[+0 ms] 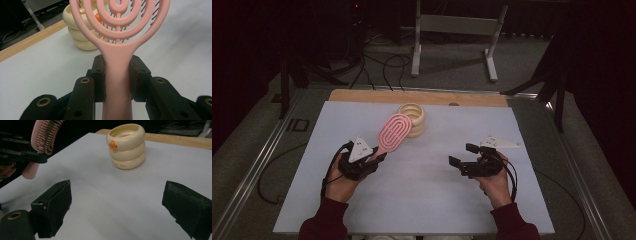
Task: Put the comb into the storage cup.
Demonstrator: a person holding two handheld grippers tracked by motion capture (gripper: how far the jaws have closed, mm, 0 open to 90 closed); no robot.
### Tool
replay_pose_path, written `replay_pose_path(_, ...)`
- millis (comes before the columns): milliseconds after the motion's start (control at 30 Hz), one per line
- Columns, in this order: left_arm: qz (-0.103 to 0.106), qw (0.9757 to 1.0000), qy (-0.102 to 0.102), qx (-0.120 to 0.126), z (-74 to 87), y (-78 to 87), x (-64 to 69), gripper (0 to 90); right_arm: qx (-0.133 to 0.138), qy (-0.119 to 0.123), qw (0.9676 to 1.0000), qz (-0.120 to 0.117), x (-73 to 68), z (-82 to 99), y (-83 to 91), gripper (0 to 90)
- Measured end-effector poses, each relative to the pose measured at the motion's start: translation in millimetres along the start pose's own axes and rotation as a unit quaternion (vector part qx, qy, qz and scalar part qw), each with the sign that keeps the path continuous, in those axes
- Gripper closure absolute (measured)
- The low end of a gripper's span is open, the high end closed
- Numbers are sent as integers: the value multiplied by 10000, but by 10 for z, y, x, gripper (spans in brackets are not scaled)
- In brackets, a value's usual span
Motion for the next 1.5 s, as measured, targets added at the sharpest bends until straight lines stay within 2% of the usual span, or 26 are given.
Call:
replay_pose_path(200,17,10000,-43,-33,0,-20,24,700,-101,83,9998,-151,-110,-54,-56,91)
replay_pose_path(300,35,10000,-46,-27,-5,-27,36,700,-208,146,9995,-161,-167,-66,-111,91)
replay_pose_path(700,80,9999,-137,-31,-41,-63,108,700,-319,234,9988,-305,-349,-159,-290,92)
replay_pose_path(833,111,9998,-166,-34,-50,-95,150,700,-312,149,9987,-366,-384,-197,-346,92)
replay_pose_path(1200,175,9996,-234,-40,-77,-135,225,700,-330,130,9982,-489,-489,-284,-470,91)
replay_pose_path(1500,200,9994,-267,-54,-85,-160,265,700,-306,39,9972,-680,-581,-316,-551,91)
Point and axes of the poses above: each handheld gripper's, and its own axes: y roughly backward along the jaws, z roughly out of its underside, x roughly to its right, the point moved 10 cm from there along -y, roughly forward along the jaws, and after that the axes turned 10 degrees about -y, right-handed, at the moved point
